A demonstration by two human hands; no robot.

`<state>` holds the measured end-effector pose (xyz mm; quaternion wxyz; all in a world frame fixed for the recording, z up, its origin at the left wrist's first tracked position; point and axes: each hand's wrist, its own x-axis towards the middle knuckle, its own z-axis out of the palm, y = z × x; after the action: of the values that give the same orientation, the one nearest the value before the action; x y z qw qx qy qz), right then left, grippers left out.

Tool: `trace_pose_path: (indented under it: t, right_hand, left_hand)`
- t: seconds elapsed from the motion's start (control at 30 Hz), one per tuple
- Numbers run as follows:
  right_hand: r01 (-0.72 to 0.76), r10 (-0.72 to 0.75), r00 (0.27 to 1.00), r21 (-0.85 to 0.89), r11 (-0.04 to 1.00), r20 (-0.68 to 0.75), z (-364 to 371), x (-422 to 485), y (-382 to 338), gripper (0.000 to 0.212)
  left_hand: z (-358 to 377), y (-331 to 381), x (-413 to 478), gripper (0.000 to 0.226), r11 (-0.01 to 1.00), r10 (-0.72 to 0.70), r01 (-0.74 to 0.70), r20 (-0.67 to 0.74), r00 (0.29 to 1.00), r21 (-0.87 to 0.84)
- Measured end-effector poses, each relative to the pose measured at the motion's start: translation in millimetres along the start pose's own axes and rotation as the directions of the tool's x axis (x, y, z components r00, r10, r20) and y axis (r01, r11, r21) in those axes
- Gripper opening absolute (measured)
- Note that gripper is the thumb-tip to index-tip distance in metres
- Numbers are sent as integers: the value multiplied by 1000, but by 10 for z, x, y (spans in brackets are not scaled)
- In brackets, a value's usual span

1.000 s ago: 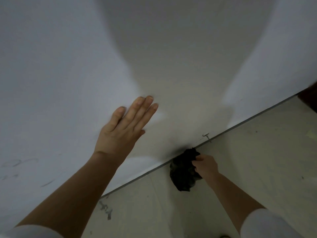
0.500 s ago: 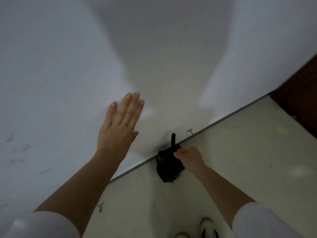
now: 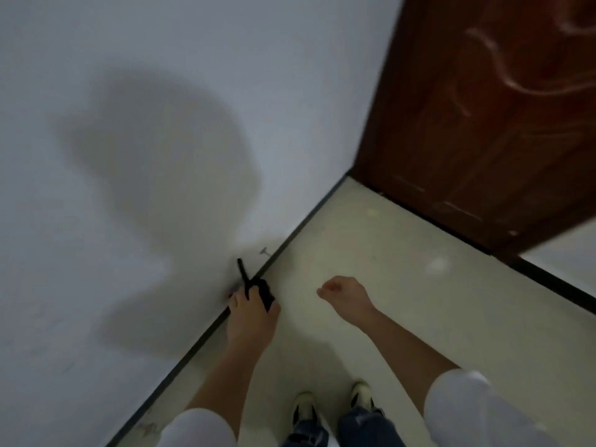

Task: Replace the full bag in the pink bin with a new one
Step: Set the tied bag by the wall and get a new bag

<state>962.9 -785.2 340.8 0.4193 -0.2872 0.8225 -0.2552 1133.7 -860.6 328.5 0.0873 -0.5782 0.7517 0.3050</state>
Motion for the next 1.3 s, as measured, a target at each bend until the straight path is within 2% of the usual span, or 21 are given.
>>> trace_pose_path:
  t: [0.1,0.2,0.3,0.43,0.53,0.63,0.77,0.97,1.13,1.3]
  right_hand:
    - [-100,108,988,68,993,-113,-450,-512,367,28]
    - [-180,206,953,133,975,-221,-880,-997,826,30]
    - [-263,327,891,229,937,-314,-1310,-1538,1322,33]
    - [-321,449,779,337,885,-438,-1855,-2343,2068,37]
    - [-345,530,697,422,838,-483,-2177,-2962,2647,37]
    - [-348,597,610,502,792,-521,-2470,-3634,3300,36]
    - [-348,649,508,555,756,-566,-2814,-4522,4147,39]
    - [-353,731,314,640,683,-606,-3294,-5894,5185,44]
    - [-331,787,159,719,612,-596,-3636,-6723,6028,48]
    - [-375,830,99,752,542,-549,-4109,-7330,6992,54]
  left_hand:
    - [257,497,-326,59,984,143,-151,95,985,90]
    - [538,1028,-656,58,910,343,-376,195,919,174]
    - [820,1592,-979,57,797,488,-555,289,824,237]
    - [1271,2414,-1510,57,653,608,-711,379,697,261]
    - [1664,2963,-2089,57,523,693,-810,420,586,266]
    - [2178,3479,-2866,56,370,762,-899,477,439,236]
    - [2874,4076,-3937,57,199,797,-962,541,270,187]
    - [3707,4888,-5367,56,-72,793,-988,608,27,138]
    - [4483,5471,-6372,52,-261,728,-961,673,-130,97]
    - [5399,6141,-7230,55,-377,670,-923,709,-220,70]
